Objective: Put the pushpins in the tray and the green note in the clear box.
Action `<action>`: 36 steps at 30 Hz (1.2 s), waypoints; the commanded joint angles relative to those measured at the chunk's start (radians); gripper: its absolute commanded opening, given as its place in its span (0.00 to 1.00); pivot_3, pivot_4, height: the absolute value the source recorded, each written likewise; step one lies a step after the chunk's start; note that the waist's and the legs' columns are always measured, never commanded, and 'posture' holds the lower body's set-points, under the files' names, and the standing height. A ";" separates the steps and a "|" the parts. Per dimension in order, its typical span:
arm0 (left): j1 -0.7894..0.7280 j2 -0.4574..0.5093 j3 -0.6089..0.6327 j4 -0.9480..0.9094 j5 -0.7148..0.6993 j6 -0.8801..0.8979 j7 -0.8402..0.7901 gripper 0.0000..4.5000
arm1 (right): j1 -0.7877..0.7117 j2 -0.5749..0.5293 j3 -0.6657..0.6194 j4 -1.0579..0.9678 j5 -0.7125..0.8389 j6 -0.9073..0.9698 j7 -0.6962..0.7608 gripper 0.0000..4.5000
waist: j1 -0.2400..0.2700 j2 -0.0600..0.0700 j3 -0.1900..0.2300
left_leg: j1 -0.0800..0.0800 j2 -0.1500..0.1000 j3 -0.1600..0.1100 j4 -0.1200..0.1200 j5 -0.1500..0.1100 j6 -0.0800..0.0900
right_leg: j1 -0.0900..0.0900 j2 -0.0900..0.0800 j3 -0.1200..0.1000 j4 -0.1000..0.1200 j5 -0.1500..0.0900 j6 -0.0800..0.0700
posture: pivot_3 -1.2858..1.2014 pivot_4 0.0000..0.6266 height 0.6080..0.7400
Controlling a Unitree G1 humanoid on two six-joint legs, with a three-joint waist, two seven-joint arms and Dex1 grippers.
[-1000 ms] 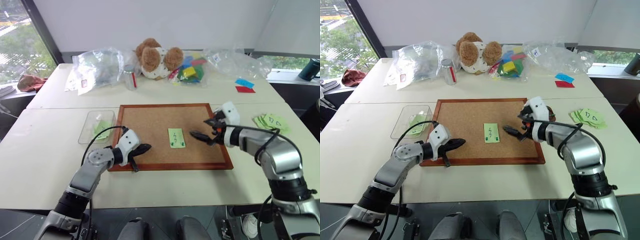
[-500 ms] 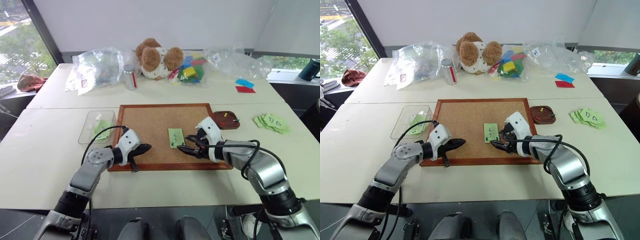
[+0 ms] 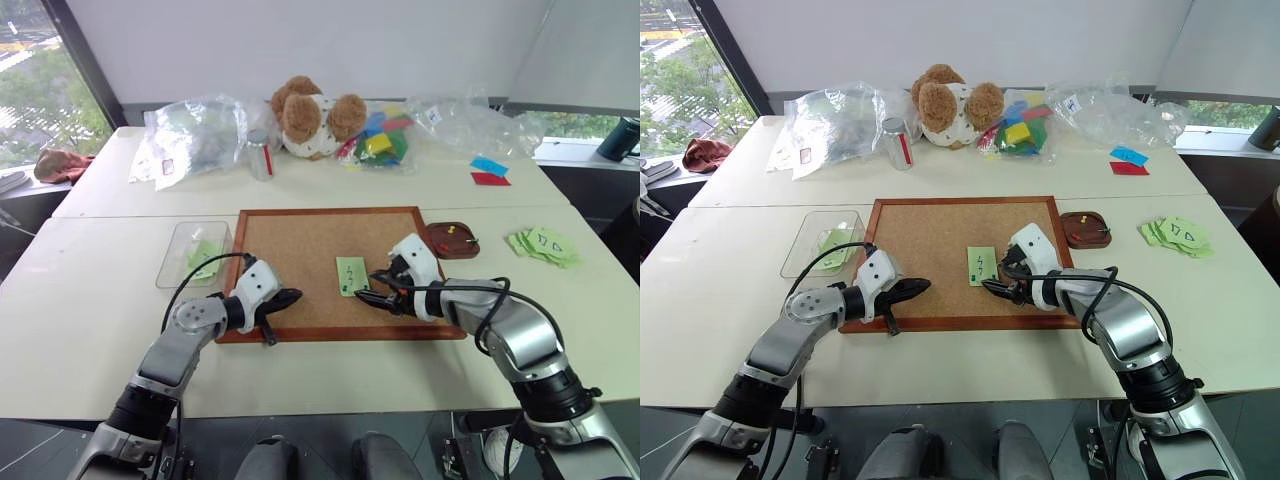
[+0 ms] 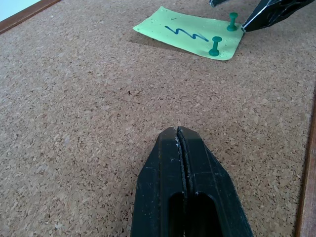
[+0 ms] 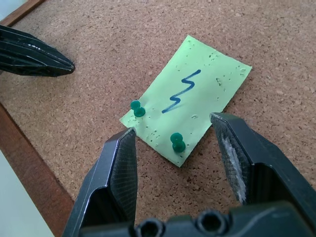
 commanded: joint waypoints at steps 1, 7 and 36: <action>0.034 0.015 -0.025 0.032 0.027 0.025 -0.005 0.00 | -0.015 0.004 0.005 -0.015 -0.008 -0.017 0.008 0.30 | 0.000 0.000 0.000 | 0.000 0.000 0.000 0.000 0.000 0.000 | 0.000 0.000 0.000 0.000 0.000 0.000 | 0.52 0.24 1.00; 0.029 0.013 -0.027 0.038 0.026 0.023 -0.007 0.00 | -0.017 0.003 0.003 -0.018 -0.009 -0.011 0.007 0.01 | 0.000 0.000 0.000 | 0.000 0.000 0.000 0.000 0.000 0.000 | 0.000 0.000 0.000 0.000 0.000 0.000 | 0.52 0.24 1.00; 0.016 0.008 -0.044 0.057 0.035 0.019 -0.016 0.00 | -0.241 -0.119 -0.323 0.425 -0.063 -0.107 -0.140 0.01 | 0.001 0.000 0.000 | 0.000 0.000 0.000 -0.001 0.000 0.000 | 0.000 0.000 0.000 -0.002 0.000 0.000 | 0.52 0.24 1.00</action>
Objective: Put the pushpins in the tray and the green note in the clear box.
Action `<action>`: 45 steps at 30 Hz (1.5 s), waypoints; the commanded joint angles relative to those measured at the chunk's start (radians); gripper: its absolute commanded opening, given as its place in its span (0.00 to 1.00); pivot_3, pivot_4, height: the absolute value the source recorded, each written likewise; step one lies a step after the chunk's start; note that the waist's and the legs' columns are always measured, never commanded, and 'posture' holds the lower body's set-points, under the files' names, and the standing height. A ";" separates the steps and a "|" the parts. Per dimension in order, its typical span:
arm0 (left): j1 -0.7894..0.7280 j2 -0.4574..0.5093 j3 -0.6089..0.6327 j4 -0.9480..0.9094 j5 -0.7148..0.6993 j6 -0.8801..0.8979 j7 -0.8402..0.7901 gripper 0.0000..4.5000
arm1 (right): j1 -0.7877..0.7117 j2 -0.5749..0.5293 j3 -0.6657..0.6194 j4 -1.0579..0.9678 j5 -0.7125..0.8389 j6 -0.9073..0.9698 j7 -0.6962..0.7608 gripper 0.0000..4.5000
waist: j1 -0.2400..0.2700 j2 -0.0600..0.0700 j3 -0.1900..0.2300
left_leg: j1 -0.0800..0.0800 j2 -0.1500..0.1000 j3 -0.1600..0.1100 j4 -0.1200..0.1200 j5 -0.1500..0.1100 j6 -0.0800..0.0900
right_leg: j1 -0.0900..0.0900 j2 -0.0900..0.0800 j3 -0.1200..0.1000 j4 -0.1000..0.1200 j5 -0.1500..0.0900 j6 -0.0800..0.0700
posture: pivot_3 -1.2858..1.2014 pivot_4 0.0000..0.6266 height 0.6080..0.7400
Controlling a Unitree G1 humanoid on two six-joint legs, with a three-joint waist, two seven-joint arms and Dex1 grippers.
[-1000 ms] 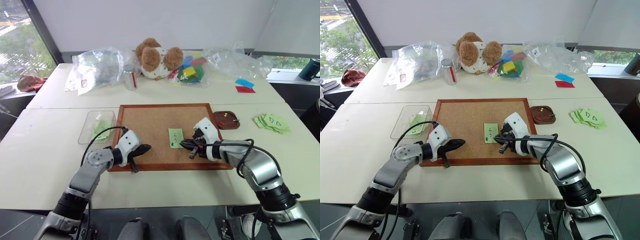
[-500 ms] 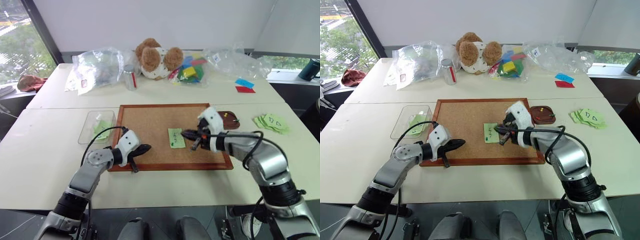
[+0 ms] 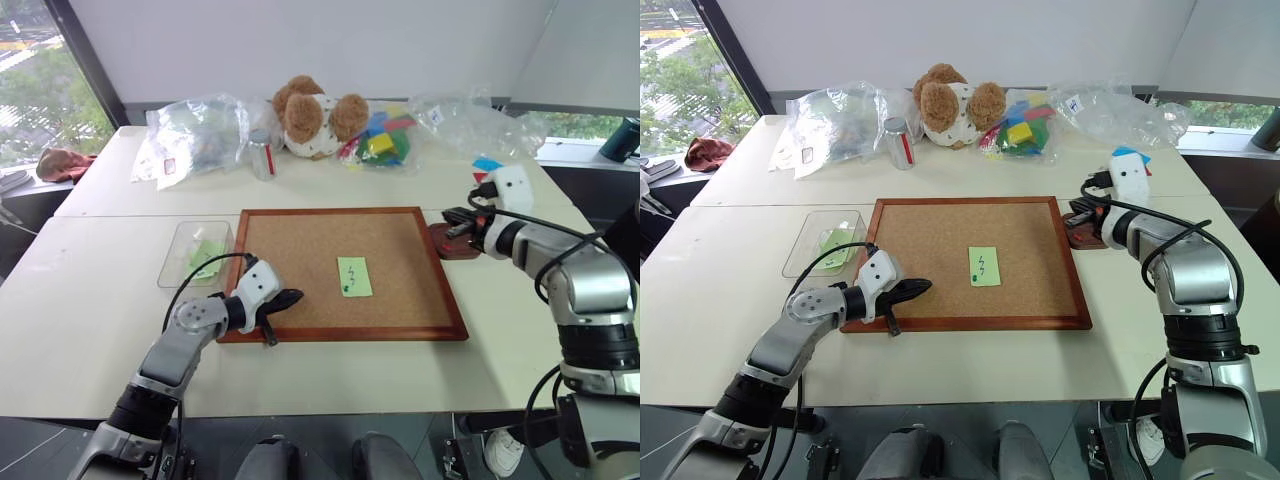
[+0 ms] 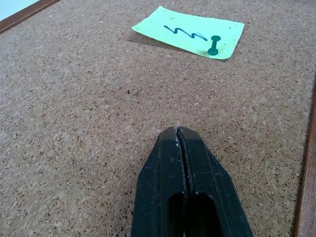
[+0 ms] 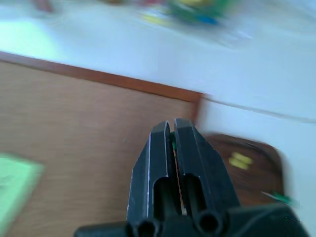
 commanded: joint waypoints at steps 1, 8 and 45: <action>0.020 0.008 -0.037 0.047 0.033 0.019 -0.010 0.00 | -0.047 -0.002 -0.015 0.121 -0.030 -0.085 -0.002 0.01 | 0.000 0.000 0.000 | 0.000 0.000 0.000 0.000 0.000 0.000 | 0.000 0.000 0.000 0.000 0.000 0.000 | 0.52 0.24 1.00; 0.029 0.015 -0.035 0.039 0.035 0.018 -0.009 0.00 | -0.092 0.039 -0.012 0.355 -0.064 -0.211 -0.007 0.01 | 0.000 0.000 0.000 | 0.000 0.000 0.000 0.000 0.000 0.000 | 0.000 0.000 0.000 0.000 0.000 0.000 | 0.52 0.24 1.00; 0.032 0.011 -0.038 0.026 0.028 0.025 -0.002 0.00 | 0.047 0.032 0.048 -0.263 0.102 0.070 0.159 0.92 | 0.000 0.001 0.000 | 0.000 0.000 0.000 0.000 0.000 0.000 | 0.000 0.000 0.000 0.000 0.000 0.000 | 0.52 0.24 1.00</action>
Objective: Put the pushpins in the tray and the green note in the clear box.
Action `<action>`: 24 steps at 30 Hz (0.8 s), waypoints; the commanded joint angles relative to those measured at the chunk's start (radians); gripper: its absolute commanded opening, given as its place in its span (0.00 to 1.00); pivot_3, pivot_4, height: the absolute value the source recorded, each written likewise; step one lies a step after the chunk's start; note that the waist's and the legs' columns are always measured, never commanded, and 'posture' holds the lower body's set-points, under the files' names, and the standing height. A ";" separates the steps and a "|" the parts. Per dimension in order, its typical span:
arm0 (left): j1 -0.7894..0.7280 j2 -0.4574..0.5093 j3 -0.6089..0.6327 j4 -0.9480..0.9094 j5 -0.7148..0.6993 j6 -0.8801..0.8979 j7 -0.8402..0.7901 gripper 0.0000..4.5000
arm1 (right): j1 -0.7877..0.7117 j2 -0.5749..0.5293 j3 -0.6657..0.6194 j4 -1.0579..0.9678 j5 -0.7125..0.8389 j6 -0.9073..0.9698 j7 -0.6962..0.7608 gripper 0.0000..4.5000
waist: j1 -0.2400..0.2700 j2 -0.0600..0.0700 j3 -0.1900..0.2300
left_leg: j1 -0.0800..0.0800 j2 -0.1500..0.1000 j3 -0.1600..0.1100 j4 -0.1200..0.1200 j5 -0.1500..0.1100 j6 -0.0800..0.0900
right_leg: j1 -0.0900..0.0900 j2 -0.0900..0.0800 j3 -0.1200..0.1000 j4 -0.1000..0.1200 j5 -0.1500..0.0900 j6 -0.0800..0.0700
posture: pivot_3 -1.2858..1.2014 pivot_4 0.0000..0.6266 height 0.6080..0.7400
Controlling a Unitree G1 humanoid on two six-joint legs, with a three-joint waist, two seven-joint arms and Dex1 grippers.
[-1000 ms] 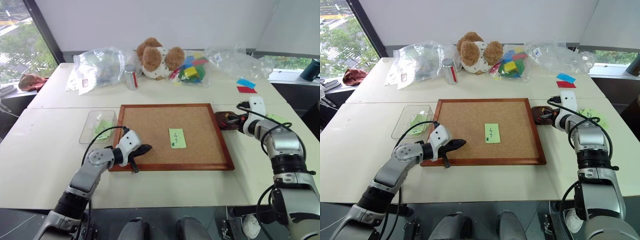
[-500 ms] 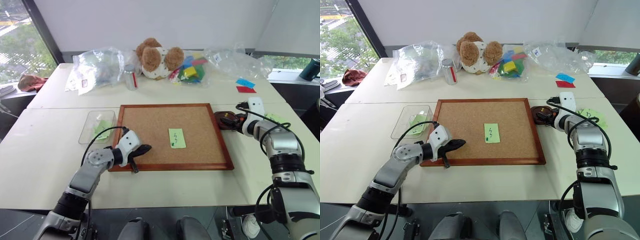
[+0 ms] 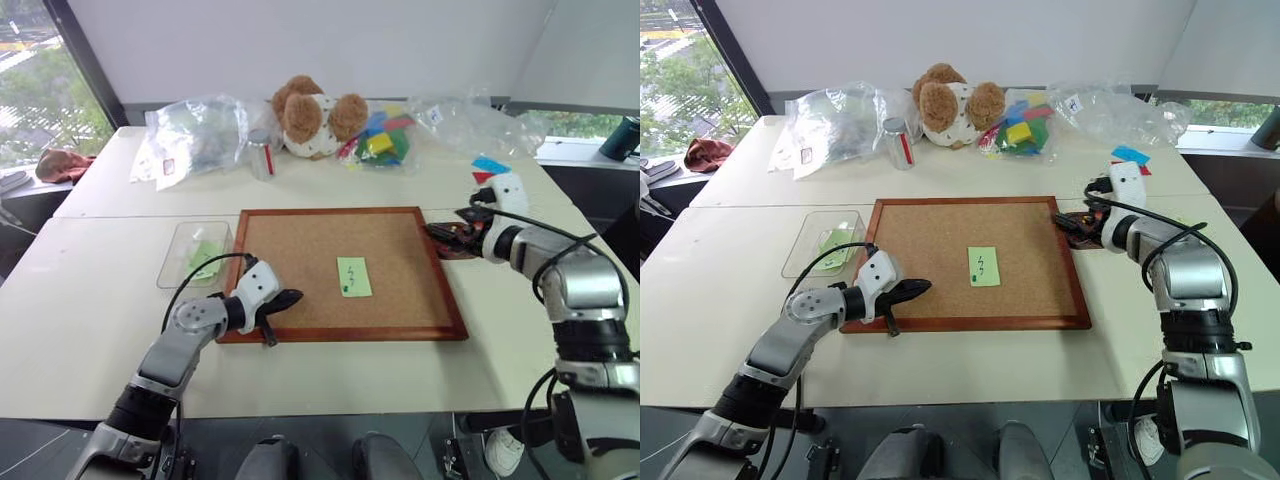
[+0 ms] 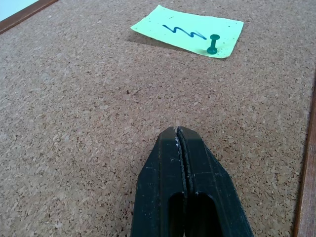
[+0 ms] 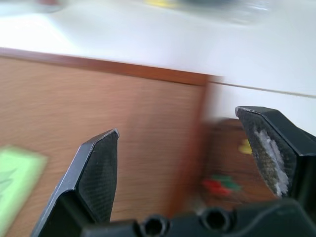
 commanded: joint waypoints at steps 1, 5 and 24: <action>0.025 0.003 -0.034 0.043 0.026 0.027 -0.008 0.00 | 0.031 0.013 0.045 -0.186 0.061 0.050 0.032 0.92 | 0.000 0.000 0.000 | 0.000 0.000 0.000 0.000 0.000 0.000 | 0.000 0.000 0.000 0.000 0.000 0.000 | 0.52 0.24 1.00; 0.018 0.001 -0.036 0.050 0.027 0.025 -0.010 0.00 | 0.073 0.085 0.110 -0.290 0.087 0.087 0.003 0.92 | 0.000 0.000 0.000 | 0.000 0.000 0.000 0.000 0.000 0.000 | 0.000 0.000 0.000 0.000 0.000 0.000 | 0.52 0.24 1.00; 0.007 -0.006 -0.034 0.066 0.032 0.013 -0.009 0.00 | 0.148 0.171 0.311 -0.252 -0.023 -0.011 -0.046 0.56 | 0.002 0.000 0.000 | 0.000 0.000 0.000 0.001 0.000 0.000 | 0.001 0.000 0.000 0.000 0.000 0.000 | 0.52 0.24 1.00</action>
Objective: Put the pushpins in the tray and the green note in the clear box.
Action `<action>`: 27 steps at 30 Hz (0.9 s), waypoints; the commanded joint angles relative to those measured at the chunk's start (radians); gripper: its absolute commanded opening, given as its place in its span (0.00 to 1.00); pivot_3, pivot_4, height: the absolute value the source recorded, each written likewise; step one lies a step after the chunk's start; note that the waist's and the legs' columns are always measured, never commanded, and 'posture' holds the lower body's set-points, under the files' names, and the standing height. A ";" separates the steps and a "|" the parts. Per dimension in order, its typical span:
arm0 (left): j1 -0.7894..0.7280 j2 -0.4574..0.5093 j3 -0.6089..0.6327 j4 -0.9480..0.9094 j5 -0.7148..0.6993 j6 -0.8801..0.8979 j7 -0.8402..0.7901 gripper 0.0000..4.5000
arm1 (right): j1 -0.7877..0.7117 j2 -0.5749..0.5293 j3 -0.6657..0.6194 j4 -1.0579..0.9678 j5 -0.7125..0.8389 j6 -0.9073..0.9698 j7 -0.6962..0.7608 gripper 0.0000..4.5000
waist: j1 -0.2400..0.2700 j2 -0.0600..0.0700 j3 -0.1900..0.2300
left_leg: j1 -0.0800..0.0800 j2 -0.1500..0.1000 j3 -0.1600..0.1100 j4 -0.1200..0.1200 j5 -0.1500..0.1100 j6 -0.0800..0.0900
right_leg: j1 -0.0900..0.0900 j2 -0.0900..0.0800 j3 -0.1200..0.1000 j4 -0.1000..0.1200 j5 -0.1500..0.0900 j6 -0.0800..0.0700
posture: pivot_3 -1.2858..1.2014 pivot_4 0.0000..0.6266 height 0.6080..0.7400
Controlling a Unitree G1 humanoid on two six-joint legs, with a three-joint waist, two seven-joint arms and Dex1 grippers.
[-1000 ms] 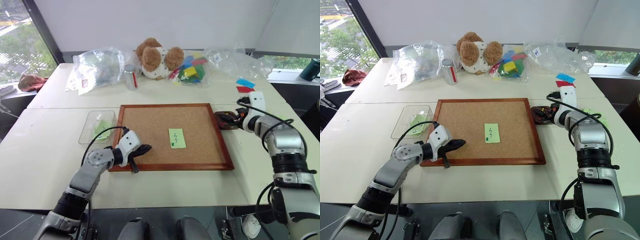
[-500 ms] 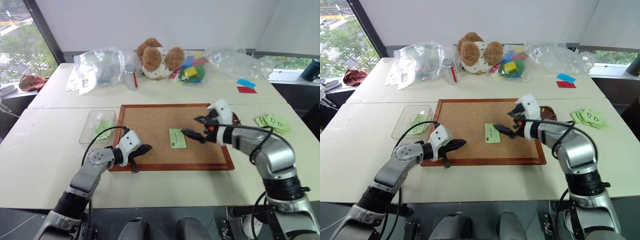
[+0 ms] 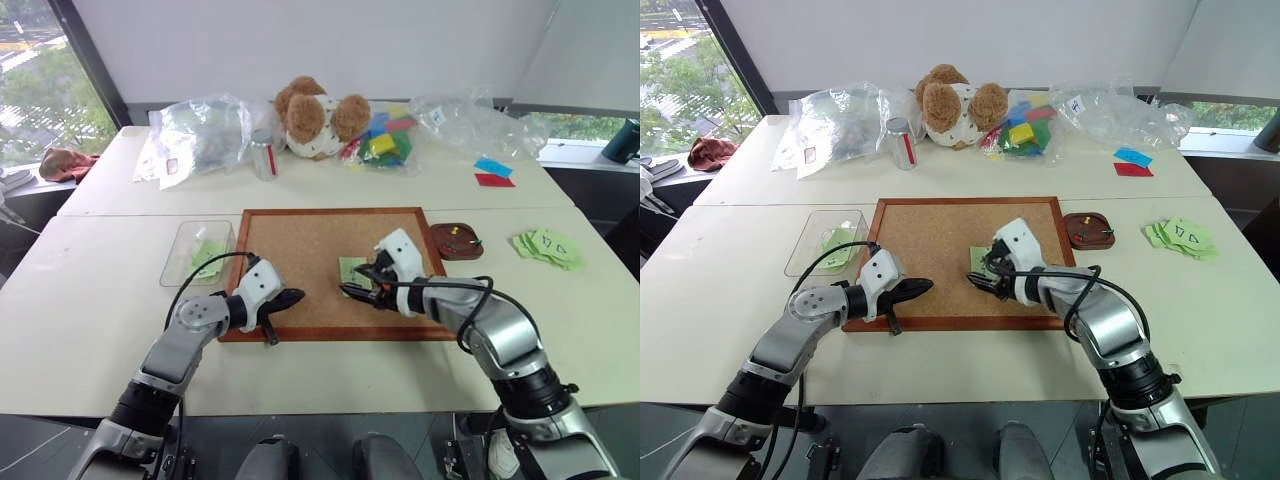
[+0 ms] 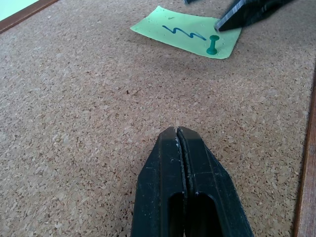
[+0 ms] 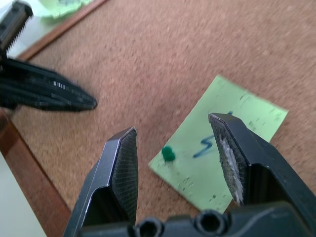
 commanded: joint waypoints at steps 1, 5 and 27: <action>0.026 0.005 -0.030 0.040 0.033 0.022 0.001 0.00 | 0.002 -0.005 0.001 -0.013 -0.014 -0.034 0.010 0.56 | 0.000 0.000 0.000 | 0.000 0.000 0.000 0.000 0.000 0.000 | 0.000 0.000 0.000 0.000 0.000 0.000 | 0.52 0.24 1.00; 0.026 0.005 -0.030 0.041 0.034 0.021 0.002 0.00 | 0.009 0.001 0.005 -0.003 -0.022 -0.045 0.013 0.56 | 0.000 0.000 0.000 | 0.000 0.000 0.000 0.000 0.000 0.000 | 0.000 0.000 0.000 0.000 0.000 0.000 | 0.52 0.24 1.00; 0.035 0.003 -0.029 0.036 0.033 0.020 0.011 0.00 | -0.032 -0.011 -0.028 -0.033 -0.015 -0.006 0.037 0.01 | 0.000 0.000 0.000 | 0.000 0.000 0.000 0.000 0.000 0.000 | 0.000 0.000 0.000 0.000 0.000 0.000 | 0.52 0.24 1.00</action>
